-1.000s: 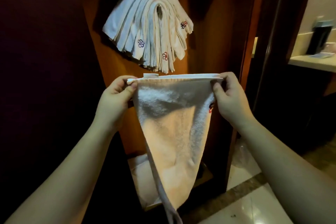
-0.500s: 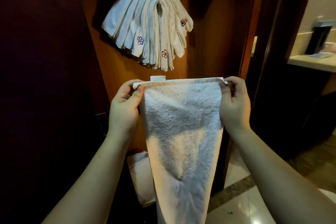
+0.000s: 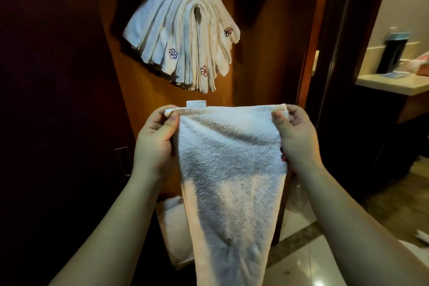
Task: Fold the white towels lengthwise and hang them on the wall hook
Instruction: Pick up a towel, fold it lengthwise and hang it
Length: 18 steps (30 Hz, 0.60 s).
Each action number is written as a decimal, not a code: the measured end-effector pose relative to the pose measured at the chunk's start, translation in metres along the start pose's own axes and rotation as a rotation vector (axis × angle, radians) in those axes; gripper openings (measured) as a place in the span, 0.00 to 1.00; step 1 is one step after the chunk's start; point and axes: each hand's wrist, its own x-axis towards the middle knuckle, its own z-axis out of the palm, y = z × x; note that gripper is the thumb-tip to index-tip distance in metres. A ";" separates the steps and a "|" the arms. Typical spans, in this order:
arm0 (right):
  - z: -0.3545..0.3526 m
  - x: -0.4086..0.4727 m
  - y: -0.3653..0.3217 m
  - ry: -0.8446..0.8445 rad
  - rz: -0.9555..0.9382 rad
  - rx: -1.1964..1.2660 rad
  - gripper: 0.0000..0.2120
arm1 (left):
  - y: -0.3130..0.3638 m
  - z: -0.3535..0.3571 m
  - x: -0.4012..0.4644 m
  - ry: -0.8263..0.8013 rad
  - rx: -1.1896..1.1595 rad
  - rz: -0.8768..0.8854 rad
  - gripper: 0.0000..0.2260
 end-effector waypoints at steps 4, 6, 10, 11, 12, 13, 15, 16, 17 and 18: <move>-0.007 0.003 0.006 -0.205 0.095 0.058 0.26 | 0.002 -0.003 0.000 -0.037 0.033 -0.013 0.08; -0.011 0.005 0.009 -0.341 0.148 0.148 0.39 | 0.004 -0.006 0.000 -0.053 0.038 -0.027 0.06; -0.017 0.005 0.014 -0.636 0.238 0.253 0.34 | 0.008 -0.013 0.001 -0.069 0.060 -0.065 0.04; -0.018 0.004 0.015 -0.674 0.273 0.320 0.29 | 0.008 -0.015 0.001 -0.071 0.064 -0.074 0.04; -0.018 0.003 0.016 -0.684 0.316 0.379 0.26 | 0.008 -0.016 0.001 -0.073 0.069 -0.078 0.04; -0.017 0.003 0.017 -0.666 0.361 0.409 0.27 | 0.009 -0.016 0.000 -0.072 0.076 -0.082 0.05; -0.012 0.003 0.020 -0.638 0.389 0.420 0.29 | 0.007 -0.018 0.002 -0.070 0.083 -0.105 0.08; -0.008 0.003 0.022 -0.619 0.394 0.423 0.31 | 0.006 -0.020 0.003 -0.068 0.080 -0.125 0.09; -0.004 0.003 0.024 -0.594 0.411 0.427 0.32 | 0.004 -0.021 0.004 -0.060 0.085 -0.149 0.09; -0.001 0.002 0.027 -0.570 0.440 0.436 0.32 | 0.001 -0.024 0.006 -0.046 0.096 -0.176 0.08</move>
